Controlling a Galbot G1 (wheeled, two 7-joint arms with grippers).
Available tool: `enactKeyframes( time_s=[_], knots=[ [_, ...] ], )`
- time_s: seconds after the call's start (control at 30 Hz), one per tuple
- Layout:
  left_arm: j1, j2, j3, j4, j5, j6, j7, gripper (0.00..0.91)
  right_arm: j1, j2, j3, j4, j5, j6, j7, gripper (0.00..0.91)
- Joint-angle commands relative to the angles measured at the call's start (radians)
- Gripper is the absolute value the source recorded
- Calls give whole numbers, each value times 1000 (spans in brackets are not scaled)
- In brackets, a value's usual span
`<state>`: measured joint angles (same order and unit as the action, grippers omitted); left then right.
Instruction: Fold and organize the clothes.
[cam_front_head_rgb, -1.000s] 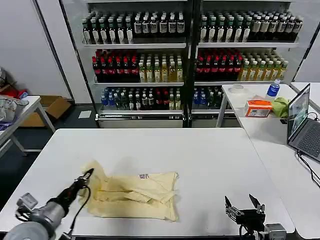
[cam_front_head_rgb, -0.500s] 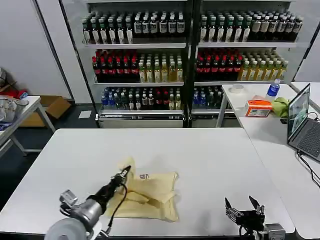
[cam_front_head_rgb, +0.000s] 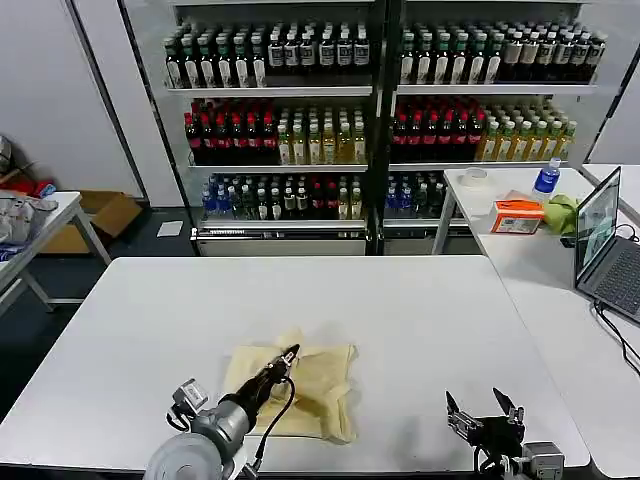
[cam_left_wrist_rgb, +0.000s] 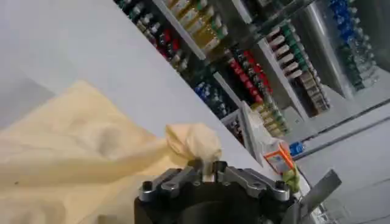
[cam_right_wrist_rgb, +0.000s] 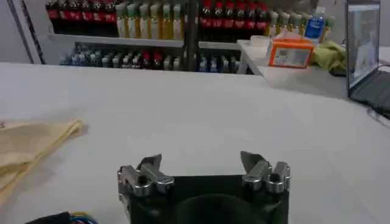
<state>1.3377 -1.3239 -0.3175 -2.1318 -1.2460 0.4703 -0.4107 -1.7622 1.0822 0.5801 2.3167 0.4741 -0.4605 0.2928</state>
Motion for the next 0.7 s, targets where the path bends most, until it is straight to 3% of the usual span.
enactKeyframes(
  time_s=[0.03, 0.4, 0.7],
  knots=[
    [-6, 6, 47, -15, 66, -6, 34, 907, 11, 2, -5, -4, -1, -2, 1, 907],
    [111, 15, -22, -175, -14, -24, 53, 907, 37, 15, -25, -9, -1, -8, 4, 907],
    [190, 127, -259, -81, 74, -12, 59, 907, 53, 26, -39, -12, -3, -7, 2, 907]
  ],
)
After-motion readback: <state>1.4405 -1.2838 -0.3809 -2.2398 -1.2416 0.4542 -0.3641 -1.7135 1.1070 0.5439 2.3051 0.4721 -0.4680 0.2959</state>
